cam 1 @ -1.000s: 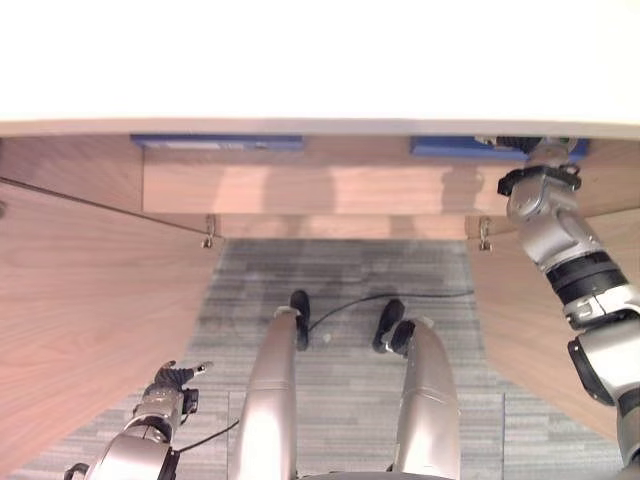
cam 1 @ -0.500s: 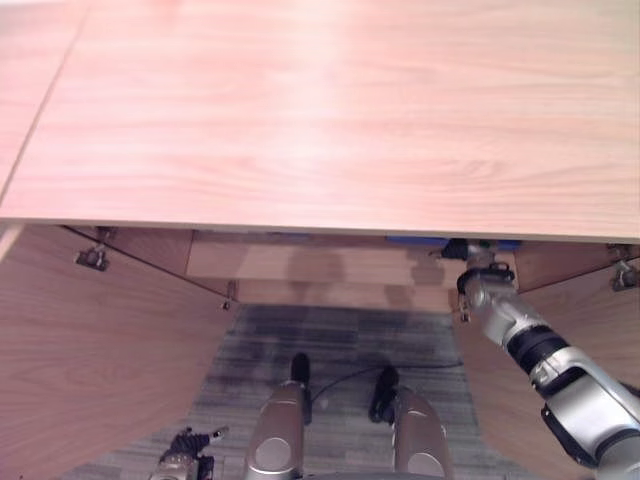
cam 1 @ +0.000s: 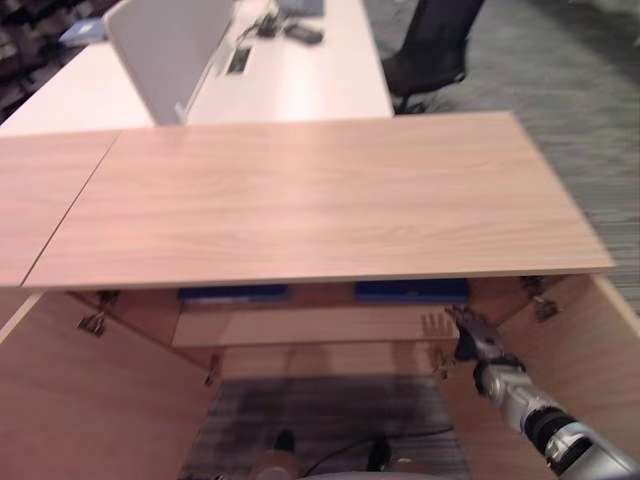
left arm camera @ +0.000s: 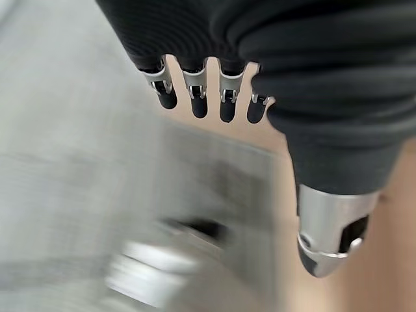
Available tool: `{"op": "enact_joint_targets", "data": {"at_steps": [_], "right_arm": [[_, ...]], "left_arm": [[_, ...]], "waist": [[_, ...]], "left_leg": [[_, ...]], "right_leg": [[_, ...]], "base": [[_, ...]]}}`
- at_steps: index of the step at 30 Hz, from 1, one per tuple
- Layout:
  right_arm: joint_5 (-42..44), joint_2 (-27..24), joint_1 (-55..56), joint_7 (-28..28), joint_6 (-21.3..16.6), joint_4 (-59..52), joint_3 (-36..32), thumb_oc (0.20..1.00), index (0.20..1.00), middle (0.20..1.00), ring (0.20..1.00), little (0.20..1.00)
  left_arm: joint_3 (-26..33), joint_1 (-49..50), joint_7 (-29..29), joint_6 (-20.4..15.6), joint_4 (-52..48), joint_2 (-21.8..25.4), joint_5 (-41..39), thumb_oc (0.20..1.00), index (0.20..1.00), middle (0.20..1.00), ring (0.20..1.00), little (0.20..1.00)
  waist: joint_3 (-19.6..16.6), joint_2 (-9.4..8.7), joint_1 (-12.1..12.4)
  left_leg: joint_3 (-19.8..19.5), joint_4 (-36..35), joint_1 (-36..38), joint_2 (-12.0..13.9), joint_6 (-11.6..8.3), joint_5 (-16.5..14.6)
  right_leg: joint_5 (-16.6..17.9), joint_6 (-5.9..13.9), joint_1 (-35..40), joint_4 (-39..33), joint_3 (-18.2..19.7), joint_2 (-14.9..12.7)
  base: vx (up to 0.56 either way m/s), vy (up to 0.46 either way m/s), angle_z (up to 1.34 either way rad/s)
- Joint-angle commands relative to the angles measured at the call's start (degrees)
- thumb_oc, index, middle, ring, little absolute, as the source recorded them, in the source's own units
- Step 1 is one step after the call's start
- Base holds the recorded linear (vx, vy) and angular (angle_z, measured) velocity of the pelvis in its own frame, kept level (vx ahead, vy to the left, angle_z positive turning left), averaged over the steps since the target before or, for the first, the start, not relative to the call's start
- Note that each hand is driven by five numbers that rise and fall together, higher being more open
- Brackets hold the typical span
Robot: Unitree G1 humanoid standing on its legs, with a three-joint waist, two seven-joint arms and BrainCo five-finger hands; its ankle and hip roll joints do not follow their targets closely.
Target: Put the empty folder in the office cabinet
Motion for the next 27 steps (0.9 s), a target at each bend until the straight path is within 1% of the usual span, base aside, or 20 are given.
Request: {"op": "enact_joint_targets", "data": {"at_steps": [1, 3, 5, 6, 7, 9, 10, 13, 14, 17, 18, 19, 20, 21, 22, 23, 25, 26, 27], "right_arm": [[3.3, 1.9, -1.6, -0.8, 0.6, 2.3, -2.7, 1.0, 1.0, 1.0, 1.0, 1.0], [3.5, 3.7, 0.3, -0.1, 0.8, 5.2, -3.1, 1.0, 1.0, 1.0, 1.0, 1.0], [4.5, 5.9, 2.0, 1.1, 1.0, 9.2, -3.4, 1.0, 1.0, 1.0, 1.0, 1.0], [5.5, 7.7, 3.3, 1.8, 1.2, 12.4, -4.0, 1.0, 1.0, 1.0, 1.0, 1.0], [6.2, 8.6, 4.1, 2.4, 1.1, 13.2, -4.4, 1.0, 1.0, 1.0, 1.0, 1.0], [7.6, 9.3, 4.9, 2.7, 0.8, 14.0, -5.1, 1.0, 1.0, 1.0, 1.0, 1.0], [10.4, 10.8, 6.5, 3.8, 0.4, 15.8, -6.9, 1.0, 1.0, 1.0, 1.0, 1.0], [13.7, 12.3, 8.7, 5.0, 0.3, 17.8, -9.7, 1.0, 1.0, 1.0, 1.0, 1.0], [13.7, 12.3, 8.7, 5.0, 0.3, 17.8, -9.7, 1.0, 1.0, 1.0, 1.0, 1.0], [15.0, 13.2, 9.9, 5.8, 0.2, 18.4, -11.0, 1.0, 1.0, 1.0, 1.0, 1.0], [16.1, 13.8, 10.7, 6.2, 0.4, 18.6, -12.0, 1.0, 1.0, 1.0, 1.0, 1.0], [16.1, 13.8, 10.7, 6.2, 0.4, 18.6, -12.0, 1.0, 1.0, 1.0, 1.0, 1.0], [17.2, 14.0, 10.9, 6.4, 0.4, 18.8, -12.6, 1.0, 1.0, 1.0, 1.0, 1.0], [18.3, 14.2, 11.1, 6.5, 0.5, 19.2, -13.4, 1.0, 1.0, 1.0, 1.0, 1.0], [19.6, 14.4, 11.4, 6.5, 0.4, 19.9, -14.2, 1.0, 1.0, 1.0, 1.0, 1.0], [22.8, 14.7, 12.8, 6.5, 0.1, 21.2, -16.9, 1.0, 1.0, 1.0, 1.0, 1.0], [26.0, 14.5, 14.0, 6.7, 0.0, 22.6, -20.4, 1.0, 1.0, 1.0, 1.0, 1.0], [26.0, 14.5, 14.0, 6.7, 0.0, 22.6, -20.4, 1.0, 1.0, 1.0, 1.0, 1.0], [27.2, 14.5, 14.4, 6.8, 0.0, 23.3, -21.6, 1.0, 1.0, 1.0, 1.0, 1.0]], "left_arm": [[-0.2, -1.0, 1.1, 0.8, 4.7, 1.3, -0.9, 1.0, 1.0, 1.0, 1.0, 1.0], [-0.7, -0.6, 1.1, 1.0, 5.3, 0.9, 0.2, 1.0, 1.0, 1.0, 1.0, 1.0], [-1.1, -0.4, 0.8, 1.1, 5.8, 0.0, 0.5, 1.0, 1.0, 1.0, 1.0, 1.0], [-2.0, -0.6, 0.5, 1.0, 6.3, -0.9, 1.4, 1.0, 1.0, 1.0, 1.0, 1.0], [-2.3, -0.5, 0.4, 1.0, 6.4, -1.2, 1.8, 1.0, 1.0, 1.0, 1.0, 1.0], [-2.7, -0.7, 0.2, 1.0, 6.5, -1.5, 2.0, 1.0, 1.0, 1.0, 1.0, 1.0], [-3.4, -1.3, 0.0, 0.9, 6.6, -1.8, 2.4, 1.0, 1.0, 1.0, 1.0, 1.0], [-4.5, -2.5, -0.2, 0.9, 6.8, -1.7, 3.7, 1.0, 1.0, 1.0, 1.0, 1.0], [-4.5, -2.5, -0.2, 0.9, 6.8, -1.7, 3.7, 1.0, 1.0, 1.0, 1.0, 1.0], [-5.0, -3.1, -0.4, 0.9, 7.1, -1.3, 4.8, 1.0, 1.0, 1.0, 1.0, 1.0], [-4.9, -3.5, -0.6, 1.1, 7.4, -0.8, 5.6, 1.0, 1.0, 1.0, 1.0, 1.0], [-4.9, -3.5, -0.7, 1.1, 7.4, -0.8, 5.6, 1.0, 1.0, 1.0, 1.0, 1.0], [-4.9, -3.9, -0.7, 1.2, 7.4, -0.6, 5.8, 1.0, 1.0, 1.0, 1.0, 1.0], [-5.0, -4.3, -0.7, 1.4, 7.2, -0.4, 5.9, 1.0, 1.0, 1.0, 1.0, 1.0], [-4.8, -4.6, -0.7, 1.5, 7.3, -0.2, 5.9, 1.0, 1.0, 1.0, 1.0, 1.0], [-4.5, -4.8, -1.1, 2.1, 7.5, 0.5, 6.6, 1.0, 1.0, 1.0, 1.0, 1.0], [-4.2, -4.7, -1.2, 2.4, 7.6, 1.0, 7.5, 1.0, 1.0, 1.0, 1.0, 1.0], [-4.2, -4.7, -1.2, 2.4, 7.6, 1.0, 7.5, 1.0, 1.0, 1.0, 1.0, 1.0], [-4.2, -4.5, -1.2, 2.4, 7.6, 1.0, 7.6, 1.0, 1.0, 1.0, 1.0, 1.0]], "waist": [[1.7, -1.29, 0.6], [0.5, -0.61, 0.4], [0.1, 0.21, 0.1], [-0.1, 0.53, -0.3], [-0.2, 0.65, -0.6], [-0.2, 0.68, -0.9], [0.1, 0.73, -1.7], [0.7, 0.62, -3.1], [0.7, 0.61, -3.0], [1.7, 0.25, -4.1], [2.5, -0.01, -4.9], [2.6, -0.01, -4.8], [3.1, 0.04, -5.0], [3.5, 0.19, -5.1], [3.9, 0.48, -5.2], [3.6, 0.51, -5.4], [2.9, 0.8, -5.5], [2.9, 0.79, -5.5], [2.6, 0.9, -5.5]], "left_leg": [[-0.1, 1.6, 0.8, -3.0, 2.13, -9.8], [0.6, -1.4, 3.1, -3.3, 2.56, -9.6], [0.7, -3.8, 4.4, -4.2, 3.16, -9.2], [1.2, -4.8, 5.0, -4.9, 3.66, -9.0], [1.5, -4.9, 5.1, -5.3, 3.96, -9.0], [1.9, -5.0, 5.1, -5.7, 4.25, -9.1], [2.4, -5.0, 5.1, -6.9, 5.05, -9.2], [3.8, -5.0, 5.1, -8.5, 6.24, -9.4], [3.8, -5.0, 5.1, -8.5, 6.25, -9.4], [6.5, -5.0, 5.6, -9.5, 6.95, -10.0], [8.4, -5.0, 6.1, -9.8, 7.25, -10.1], [8.5, -5.0, 6.1, -9.8, 7.25, -10.1], [9.7, -5.0, 6.4, -9.5, 7.36, -10.1], [10.5, -5.0, 6.4, -9.2, 7.46, -9.9], [11.3, -5.0, 6.6, -8.6, 7.47, -9.8], [12.3, -5.0, 6.4, -8.1, 7.64, -9.8], [13.0, -5.0, 5.8, -7.5, 7.99, -9.9], [13.1, -5.0, 5.8, -7.5, 8.0, -9.9], [13.3, -5.0, 5.7, -7.3, 8.03, -9.9]], "right_leg": [[4.5, 5.34, 0.7, -6.2, 1.3, -0.5], [4.8, 5.58, 0.9, -6.2, 2.1, -0.6], [5.9, 5.92, 0.2, -6.2, 3.1, -0.9], [7.0, 6.46, -0.5, -6.2, 3.6, -1.4], [7.5, 6.69, -0.8, -6.2, 4.1, -1.6], [8.0, 6.93, -1.3, -6.2, 4.6, -1.9], [9.4, 7.47, -2.5, -6.2, 5.4, -2.7], [11.2, 8.47, -4.3, -5.6, 6.7, -3.9], [11.2, 8.47, -4.4, -5.6, 6.8, -3.9], [12.5, 9.45, -6.1, -5.0, 7.6, -4.8], [13.1, 9.83, -7.3, -4.7, 7.1, -5.1], [13.1, 9.83, -7.3, -4.7, 7.1, -5.1], [12.9, 10.01, -7.7, -4.3, 5.9, -5.3], [12.1, 9.89, -7.8, -3.6, 3.7, -5.7], [11.0, 9.52, -7.6, -2.5, 1.7, -6.3], [9.3, 8.65, -6.6, -0.3, 0.6, -7.4], [8.1, 8.17, -5.3, 2.9, 2.1, -9.1], [8.0, 8.17, -5.3, 3.0, 2.2, -9.1], [7.8, 8.04, -4.7, 3.8, 2.8, -9.7]], "base": [[-0.01, 0.275, -0.33], [-0.01, 0.202, -0.19], [-0.13, 0.259, -0.39], [-0.17, 0.267, -0.47], [-0.18, 0.262, -0.45], [-0.11, 0.163, -0.24], [-0.15, 0.193, -0.29], [-0.16, 0.203, -0.31], [-0.09, 0.115, -0.24], [-0.13, 0.137, -0.31], [-0.13, 0.113, -0.52], [-0.14, 0.088, -0.61], [-0.1, 0.03, -0.68], [-0.15, 0.038, -0.76], [-0.17, 0.008, -0.85], [-0.14, -0.005, -0.99], [-0.09, -0.022, -0.83], [-0.04, -0.023, -0.39], [-0.01, -0.031, -0.33]]}}
